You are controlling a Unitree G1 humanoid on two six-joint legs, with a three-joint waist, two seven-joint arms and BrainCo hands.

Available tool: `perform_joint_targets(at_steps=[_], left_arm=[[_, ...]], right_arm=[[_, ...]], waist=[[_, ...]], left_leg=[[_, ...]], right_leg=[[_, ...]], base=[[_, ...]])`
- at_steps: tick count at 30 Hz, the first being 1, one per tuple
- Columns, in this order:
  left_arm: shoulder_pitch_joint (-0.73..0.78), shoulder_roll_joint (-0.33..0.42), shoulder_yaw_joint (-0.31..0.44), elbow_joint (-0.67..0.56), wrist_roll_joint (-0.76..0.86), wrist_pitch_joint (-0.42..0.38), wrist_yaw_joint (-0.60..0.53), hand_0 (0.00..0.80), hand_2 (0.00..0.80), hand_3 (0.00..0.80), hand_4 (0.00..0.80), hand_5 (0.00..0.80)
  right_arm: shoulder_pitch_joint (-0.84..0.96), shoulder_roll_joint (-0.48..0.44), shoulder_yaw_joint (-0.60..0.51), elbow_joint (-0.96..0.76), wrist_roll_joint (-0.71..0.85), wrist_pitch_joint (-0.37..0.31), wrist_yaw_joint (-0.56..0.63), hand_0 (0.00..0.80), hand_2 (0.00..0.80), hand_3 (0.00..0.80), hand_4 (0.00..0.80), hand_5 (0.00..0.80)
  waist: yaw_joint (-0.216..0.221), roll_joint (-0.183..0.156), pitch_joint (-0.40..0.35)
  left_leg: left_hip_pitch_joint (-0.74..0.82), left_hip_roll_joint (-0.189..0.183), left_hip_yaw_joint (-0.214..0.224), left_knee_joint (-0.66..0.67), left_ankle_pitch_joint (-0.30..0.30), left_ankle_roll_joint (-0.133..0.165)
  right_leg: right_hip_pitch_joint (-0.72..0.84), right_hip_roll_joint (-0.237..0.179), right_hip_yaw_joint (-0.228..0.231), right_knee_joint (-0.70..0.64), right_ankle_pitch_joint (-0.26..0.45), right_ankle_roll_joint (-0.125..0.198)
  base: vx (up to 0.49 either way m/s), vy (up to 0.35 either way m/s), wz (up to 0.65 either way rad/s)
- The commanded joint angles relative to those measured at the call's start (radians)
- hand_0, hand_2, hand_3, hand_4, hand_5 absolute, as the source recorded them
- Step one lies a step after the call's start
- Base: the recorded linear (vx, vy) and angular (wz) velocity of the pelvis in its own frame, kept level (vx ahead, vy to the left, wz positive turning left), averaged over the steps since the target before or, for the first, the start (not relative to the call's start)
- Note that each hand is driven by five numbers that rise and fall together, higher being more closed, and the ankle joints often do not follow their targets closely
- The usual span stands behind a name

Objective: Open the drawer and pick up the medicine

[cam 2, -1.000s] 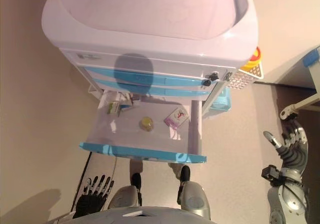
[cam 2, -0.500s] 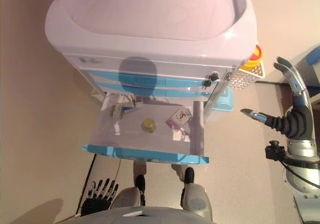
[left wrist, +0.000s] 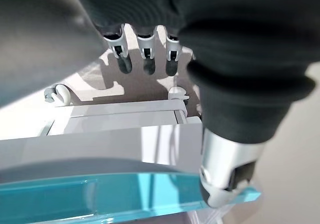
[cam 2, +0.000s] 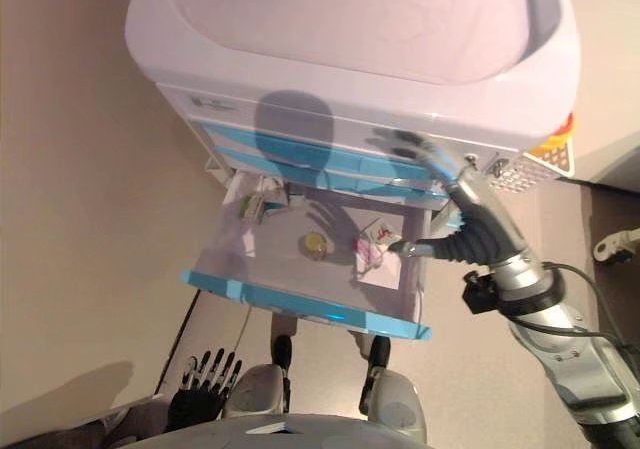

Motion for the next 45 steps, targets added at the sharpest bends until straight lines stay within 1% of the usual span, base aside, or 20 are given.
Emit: perform_joint_targets(at_steps=[1, 4, 7, 10, 17, 23, 28, 38, 45], left_arm=[[-0.039, 0.064, -0.030, 0.017, -0.029, -0.038, -0.051, 0.000, 0.000, 0.000, 0.000, 0.000], [-0.062, 0.075, -0.039, 0.024, -0.038, -0.035, -0.053, 0.000, 0.000, 0.000, 0.000, 0.000], [-0.092, 0.086, -0.054, 0.034, -0.045, -0.036, -0.051, 0.000, 0.000, 0.000, 0.000, 0.000], [-0.114, 0.090, -0.066, 0.045, -0.046, -0.042, -0.057, 0.000, 0.000, 0.000, 0.000, 0.000], [-0.148, 0.104, -0.084, 0.053, -0.046, -0.034, -0.060, 0.000, 0.000, 0.000, 0.000, 0.000], [-0.173, 0.110, -0.096, 0.052, -0.036, -0.032, -0.061, 0.000, 0.000, 0.000, 0.000, 0.000], [-0.181, 0.112, -0.101, 0.053, -0.030, -0.030, -0.060, 0.000, 0.000, 0.000, 0.000, 0.000], [-0.197, 0.112, -0.104, 0.050, -0.032, -0.024, -0.057, 0.000, 0.000, 0.000, 0.000, 0.000], [-0.195, 0.106, -0.104, 0.043, -0.031, -0.016, -0.048, 0.000, 0.000, 0.000, 0.000, 0.000]], right_arm=[[-0.115, -0.035, 0.064, -0.070, -0.019, 0.018, 0.025, 0.000, 0.000, 0.000, 0.000, 0.000], [-0.183, -0.030, 0.152, -0.044, -0.070, 0.059, 0.054, 0.000, 0.000, 0.000, 0.000, 0.000], [-0.263, -0.021, 0.249, -0.002, -0.147, 0.106, 0.057, 0.000, 0.000, 0.000, 0.000, 0.000], [-0.332, -0.013, 0.316, 0.035, -0.167, 0.153, 0.062, 0.000, 0.000, 0.000, 0.000, 0.000], [-0.406, 0.010, 0.411, 0.108, -0.228, 0.212, 0.050, 0.000, 0.000, 0.000, 0.000, 0.000], [-0.454, 0.016, 0.481, 0.191, -0.291, 0.265, 0.022, 0.000, 0.000, 0.000, 0.000, 0.000], [-0.476, 0.031, 0.514, 0.262, -0.305, 0.292, 0.007, 0.000, 0.000, 0.000, 0.000, 0.000], [-0.503, 0.052, 0.560, 0.397, -0.373, 0.300, -0.046, 0.000, 0.000, 0.000, 0.000, 0.000], [-0.509, 0.062, 0.568, 0.462, -0.386, 0.295, -0.062, 0.000, 0.000, 0.000, 0.000, 0.000]], waist=[[0.034, -0.037, 0.041], [0.045, -0.039, 0.059], [0.058, -0.040, 0.078], [0.070, -0.041, 0.096], [0.087, -0.036, 0.124], [0.097, -0.028, 0.143], [0.102, -0.022, 0.155], [0.101, -0.006, 0.174], [0.102, 0.007, 0.176]], left_leg=[[-0.089, -0.030, 0.012, 0.027, 0.035, 0.046], [-0.105, -0.035, -0.001, 0.031, 0.038, 0.047], [-0.121, -0.039, -0.012, 0.036, 0.040, 0.048], [-0.135, -0.046, -0.023, 0.039, 0.043, 0.049], [-0.160, -0.064, -0.040, 0.048, 0.044, 0.053], [-0.172, -0.071, -0.046, 0.052, 0.044, 0.056], [-0.180, -0.078, -0.050, 0.055, 0.042, 0.058], [-0.195, -0.082, -0.047, 0.062, 0.045, 0.062], [-0.193, -0.087, -0.046, 0.058, 0.048, 0.064]], right_leg=[[0.045, -0.048, -0.017, 0.026, -0.003, 0.076], [0.036, -0.046, -0.022, 0.031, -0.004, 0.071], [0.028, -0.044, -0.028, 0.036, -0.004, 0.067], [0.022, -0.043, -0.034, 0.038, -0.004, 0.062], [0.005, -0.043, -0.043, 0.044, -0.003, 0.055], [-0.006, -0.046, -0.051, 0.048, -0.003, 0.052], [-0.016, -0.048, -0.054, 0.051, -0.002, 0.049], [-0.041, -0.057, -0.059, 0.067, 0.000, 0.045], [-0.047, -0.062, -0.064, 0.072, 0.001, 0.044]], base=[[-0.058, -0.034, 0.11], [-0.057, -0.030, 0.13], [-0.056, -0.025, 0.09], [-0.050, -0.017, 0.15], [-0.033, -0.005, 0.10], [-0.007, -0.001, 0.04], [-0.011, 0.002, 0.02], [-0.018, 0.009, 0.01], [0.000, 0.000, 0.00]])
